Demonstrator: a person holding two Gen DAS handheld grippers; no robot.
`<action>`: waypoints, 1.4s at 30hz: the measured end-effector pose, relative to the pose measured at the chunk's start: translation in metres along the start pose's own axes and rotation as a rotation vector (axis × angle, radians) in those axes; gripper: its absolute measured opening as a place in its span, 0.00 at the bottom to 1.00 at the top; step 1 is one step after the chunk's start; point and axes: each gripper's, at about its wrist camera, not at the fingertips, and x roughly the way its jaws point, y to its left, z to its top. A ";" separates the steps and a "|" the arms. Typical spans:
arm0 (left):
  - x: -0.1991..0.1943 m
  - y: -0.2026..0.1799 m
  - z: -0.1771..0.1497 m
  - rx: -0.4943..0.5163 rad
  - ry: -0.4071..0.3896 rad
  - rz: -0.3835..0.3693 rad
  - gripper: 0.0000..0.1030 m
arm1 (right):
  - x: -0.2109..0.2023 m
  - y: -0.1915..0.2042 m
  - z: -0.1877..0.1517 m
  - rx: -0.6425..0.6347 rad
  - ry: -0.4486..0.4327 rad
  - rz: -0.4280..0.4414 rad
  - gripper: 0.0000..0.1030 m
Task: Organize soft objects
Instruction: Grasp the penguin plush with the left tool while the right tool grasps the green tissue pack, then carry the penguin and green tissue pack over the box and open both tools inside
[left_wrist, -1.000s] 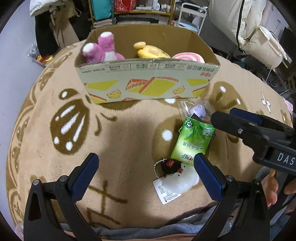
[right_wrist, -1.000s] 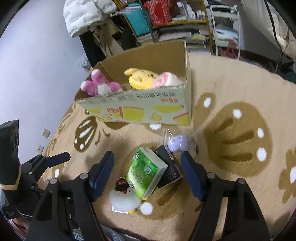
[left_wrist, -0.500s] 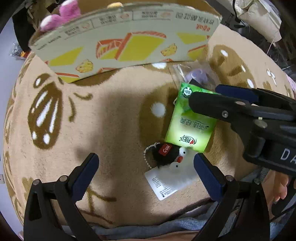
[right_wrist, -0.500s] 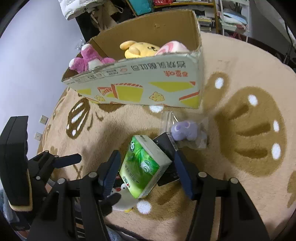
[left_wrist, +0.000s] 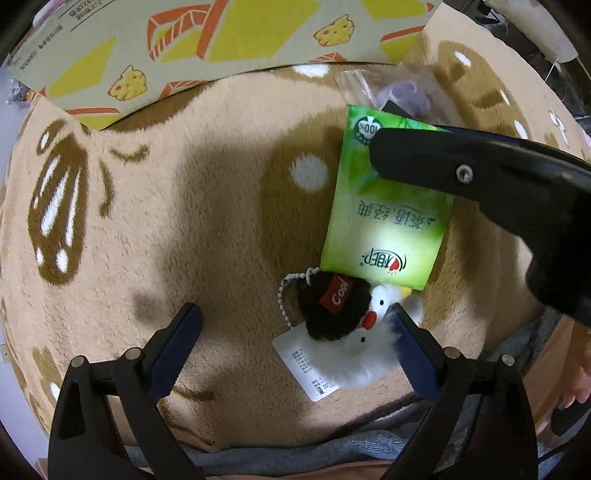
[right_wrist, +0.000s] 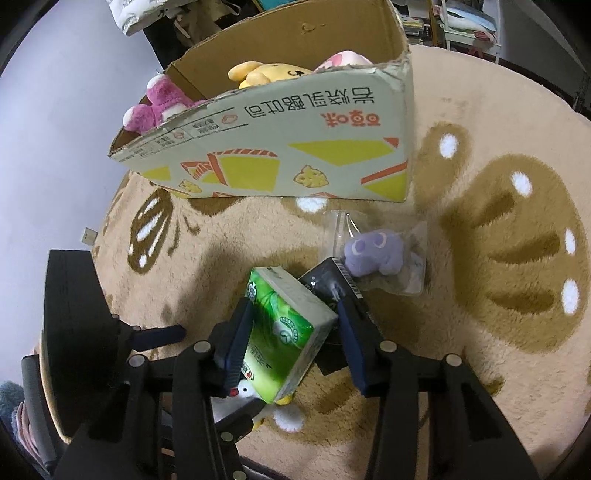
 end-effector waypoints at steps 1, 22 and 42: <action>0.000 0.000 0.000 -0.002 0.001 -0.002 0.92 | 0.001 0.000 0.000 -0.003 0.001 0.003 0.48; -0.036 0.027 -0.018 -0.068 -0.164 -0.024 0.31 | -0.048 -0.004 -0.006 0.002 -0.180 -0.008 0.32; -0.139 0.033 -0.036 -0.117 -0.749 0.234 0.31 | -0.106 0.018 -0.003 -0.092 -0.515 -0.003 0.31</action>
